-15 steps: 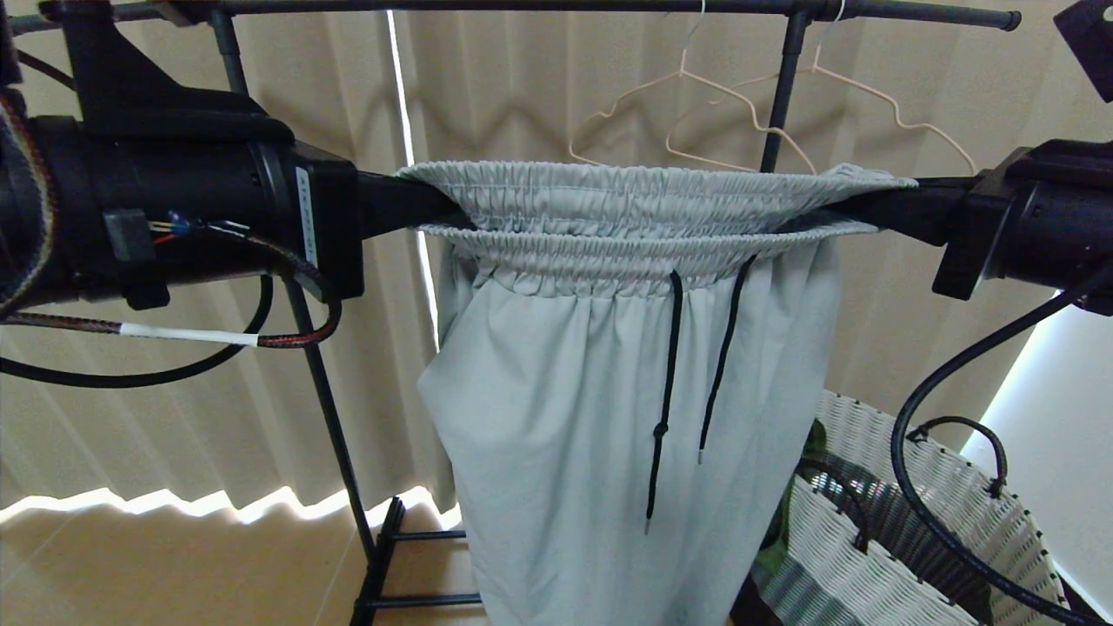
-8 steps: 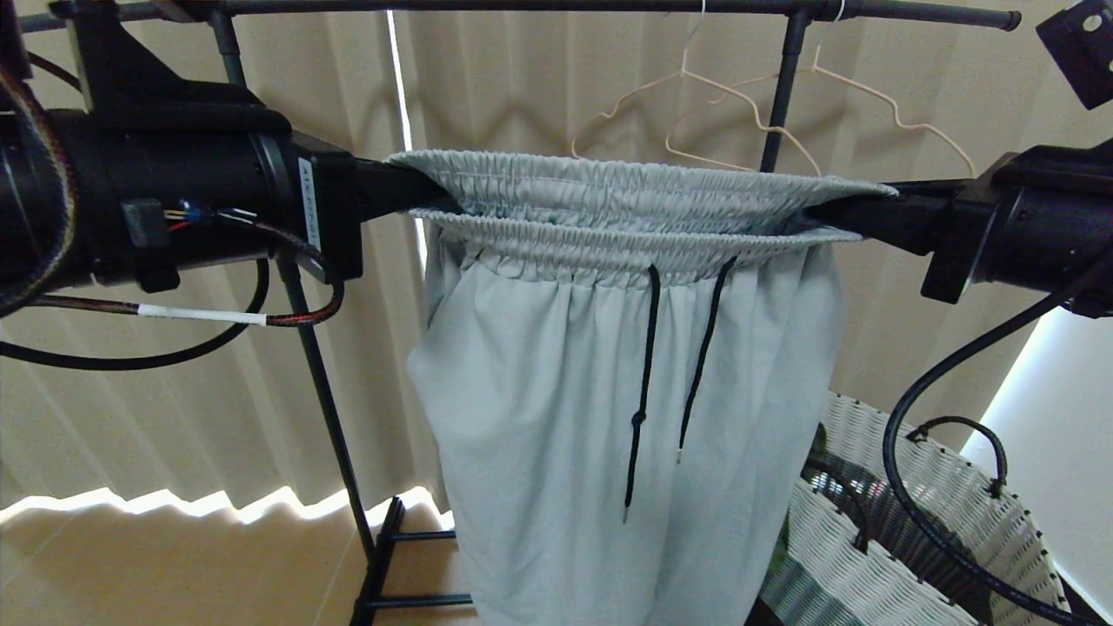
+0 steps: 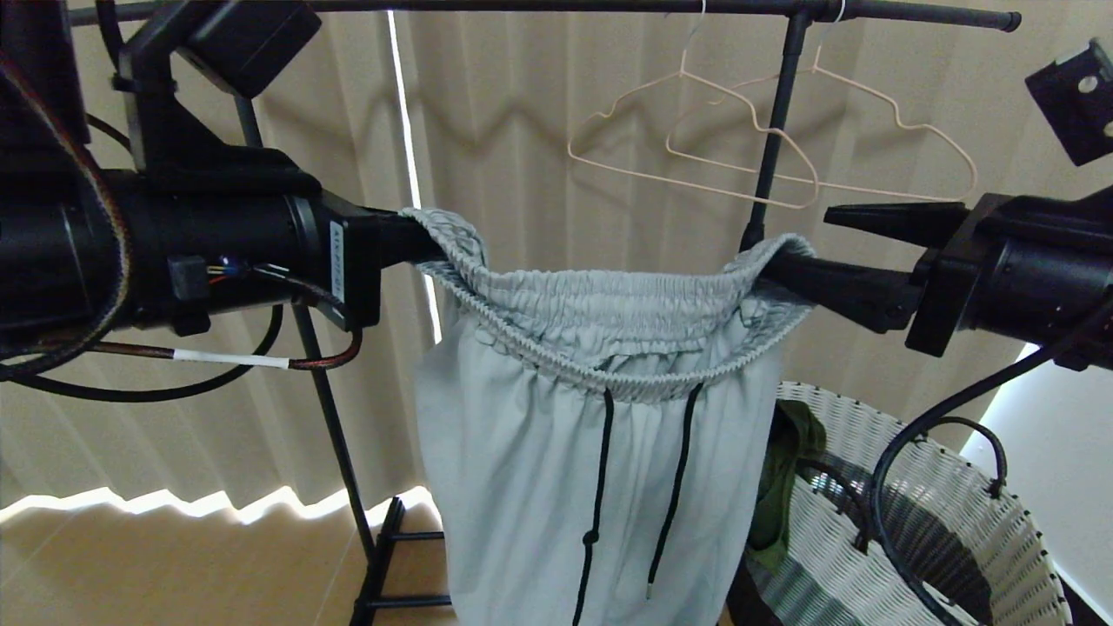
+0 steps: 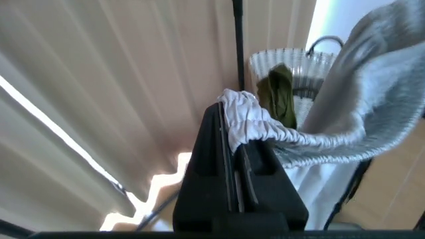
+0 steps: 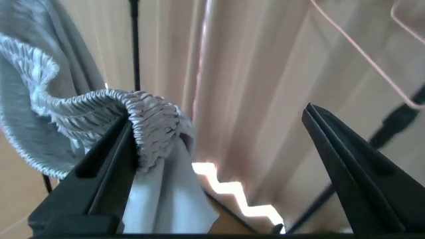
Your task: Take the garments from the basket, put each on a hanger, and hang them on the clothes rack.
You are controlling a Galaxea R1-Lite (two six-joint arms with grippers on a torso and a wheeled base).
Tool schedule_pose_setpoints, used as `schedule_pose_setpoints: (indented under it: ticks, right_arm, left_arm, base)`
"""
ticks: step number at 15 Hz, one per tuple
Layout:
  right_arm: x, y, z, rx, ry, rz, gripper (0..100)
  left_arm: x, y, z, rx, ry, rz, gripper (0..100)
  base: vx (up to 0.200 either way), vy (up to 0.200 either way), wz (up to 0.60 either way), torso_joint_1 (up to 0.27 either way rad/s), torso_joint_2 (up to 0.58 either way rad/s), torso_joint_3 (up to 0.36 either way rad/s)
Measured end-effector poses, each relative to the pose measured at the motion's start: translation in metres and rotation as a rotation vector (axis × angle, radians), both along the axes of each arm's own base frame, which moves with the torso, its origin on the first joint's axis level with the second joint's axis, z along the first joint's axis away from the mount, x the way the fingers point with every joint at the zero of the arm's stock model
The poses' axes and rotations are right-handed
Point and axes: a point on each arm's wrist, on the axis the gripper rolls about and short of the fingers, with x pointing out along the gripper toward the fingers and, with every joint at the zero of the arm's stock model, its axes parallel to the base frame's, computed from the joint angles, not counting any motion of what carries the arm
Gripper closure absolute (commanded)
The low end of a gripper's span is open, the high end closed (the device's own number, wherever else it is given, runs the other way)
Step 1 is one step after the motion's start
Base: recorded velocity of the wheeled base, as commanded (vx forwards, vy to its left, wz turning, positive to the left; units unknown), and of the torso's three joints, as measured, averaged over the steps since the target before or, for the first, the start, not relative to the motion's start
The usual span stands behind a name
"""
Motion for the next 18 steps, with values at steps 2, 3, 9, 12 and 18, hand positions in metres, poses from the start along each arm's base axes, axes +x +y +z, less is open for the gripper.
schedule_pose_setpoints:
  ticks: [2, 3, 9, 12, 18]
  right_arm:
    - [-0.005, 0.002, -0.011, 0.007, -0.009, 0.046, 0]
    - [-0.009, 0.002, -0.015, 0.006, 0.001, 0.091, 0]
    - [-0.025, -0.005, -0.018, 0.009, 0.000, 0.142, 0]
    - [-0.031, -0.008, -0.020, 0.010, -0.001, 0.142, 0]
    - [-0.036, -0.014, -0.028, -0.004, 0.015, 0.122, 0]
  left_arm:
    - [0.005, -0.002, -0.002, 0.004, -0.004, 0.022, 100]
    - [0.008, -0.003, -0.006, 0.013, 0.005, 0.039, 100]
    - [0.027, 0.004, -0.017, 0.058, 0.028, 0.163, 100]
    - [0.035, 0.012, -0.020, 0.066, 0.040, 0.203, 100]
    - [0.040, 0.021, -0.023, 0.080, 0.032, 0.244, 100]
  base:
    - [0.000, 0.000, 0.00, 0.000, 0.00, 0.000]
    - [0.000, 0.000, 0.00, 0.000, 0.00, 0.000]
    - [0.000, 0.000, 0.00, 0.000, 0.00, 0.000]
    - [0.000, 0.000, 0.00, 0.000, 0.00, 0.000]
    - [0.000, 0.000, 0.00, 0.000, 0.00, 0.000]
